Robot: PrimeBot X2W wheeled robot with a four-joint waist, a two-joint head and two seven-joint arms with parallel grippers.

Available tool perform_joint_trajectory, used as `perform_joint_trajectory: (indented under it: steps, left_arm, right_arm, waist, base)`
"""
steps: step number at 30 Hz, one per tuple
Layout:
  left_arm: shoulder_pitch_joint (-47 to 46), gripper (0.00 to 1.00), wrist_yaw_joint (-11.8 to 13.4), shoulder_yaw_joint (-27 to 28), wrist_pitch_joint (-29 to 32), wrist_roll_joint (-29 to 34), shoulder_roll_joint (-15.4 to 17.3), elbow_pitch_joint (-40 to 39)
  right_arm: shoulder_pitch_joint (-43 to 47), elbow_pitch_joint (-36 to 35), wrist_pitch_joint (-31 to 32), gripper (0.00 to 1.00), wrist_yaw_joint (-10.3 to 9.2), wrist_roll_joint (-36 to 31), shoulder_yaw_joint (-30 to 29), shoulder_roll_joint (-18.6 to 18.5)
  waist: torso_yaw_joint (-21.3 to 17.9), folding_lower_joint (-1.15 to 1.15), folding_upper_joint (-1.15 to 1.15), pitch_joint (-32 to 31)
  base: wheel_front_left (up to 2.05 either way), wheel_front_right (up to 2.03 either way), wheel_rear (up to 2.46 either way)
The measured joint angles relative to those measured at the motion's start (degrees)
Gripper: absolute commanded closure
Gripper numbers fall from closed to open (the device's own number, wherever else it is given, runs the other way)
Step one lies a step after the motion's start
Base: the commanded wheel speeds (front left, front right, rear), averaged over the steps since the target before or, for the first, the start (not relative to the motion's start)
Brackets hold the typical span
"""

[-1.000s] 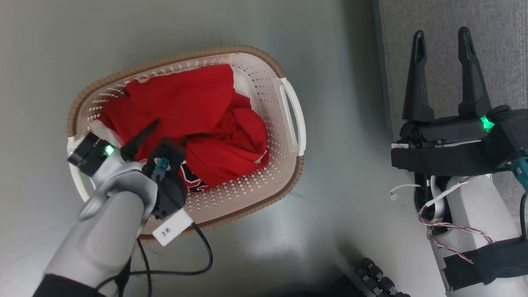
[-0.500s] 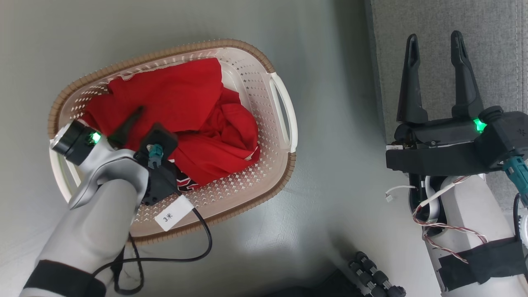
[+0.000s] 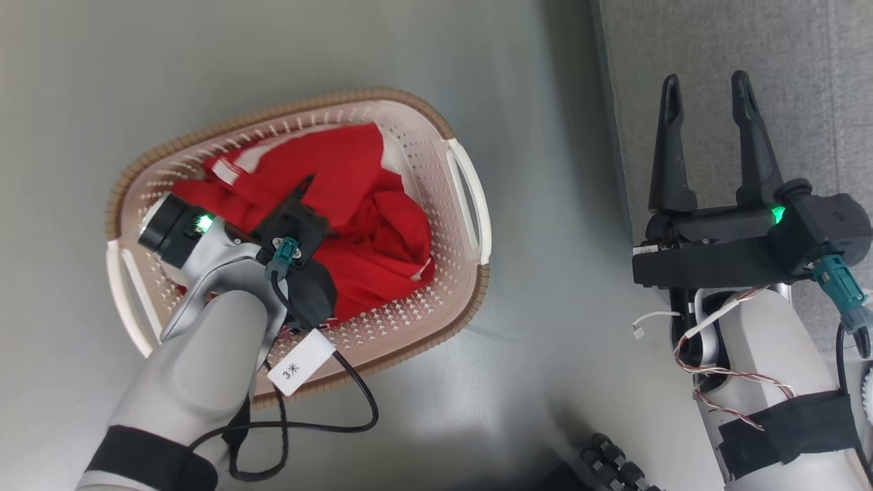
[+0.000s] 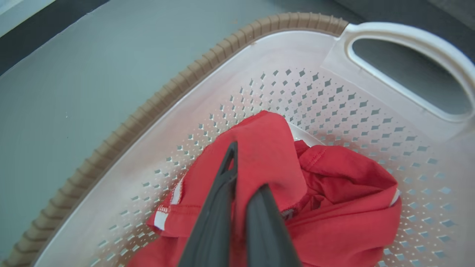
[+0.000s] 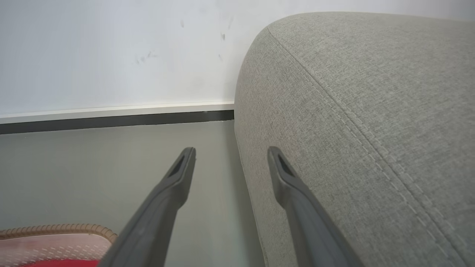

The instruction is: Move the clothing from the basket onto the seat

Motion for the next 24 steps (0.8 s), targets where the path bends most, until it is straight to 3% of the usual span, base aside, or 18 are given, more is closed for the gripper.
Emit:
perform_joint_trajectory:
  steps: [8,14,24]
  left_arm:
    - [0.6,1.0,-2.4,0.7,-1.4,-4.0,-1.9,-1.2]
    - [1.4,1.0,-4.3,2.0,-1.5,-8.7,-3.1,-4.5]
    - [1.4,1.0,-5.3,2.0,-1.5,-13.4,-3.4,-12.3]
  right_arm:
    - [0.4,3.7,0.0,0.0,0.73,0.0,-0.7,-0.2]
    - [0.4,6.3,0.0,0.0,2.58,-0.4,-0.4,-1.4]
    - [0.4,10.2,0.0,0.0,4.39,-0.4,-0.8,-2.3]
  waist:
    - [1.5,0.0,0.0,-4.4]
    - [3.4,0.0,0.0,-8.8]
    - [7.3,-0.01,0.0,-17.6]
  base:
    - [0.0,0.0,0.0]
    - [0.0,0.0,0.0]
    - [0.0,0.0,0.0]
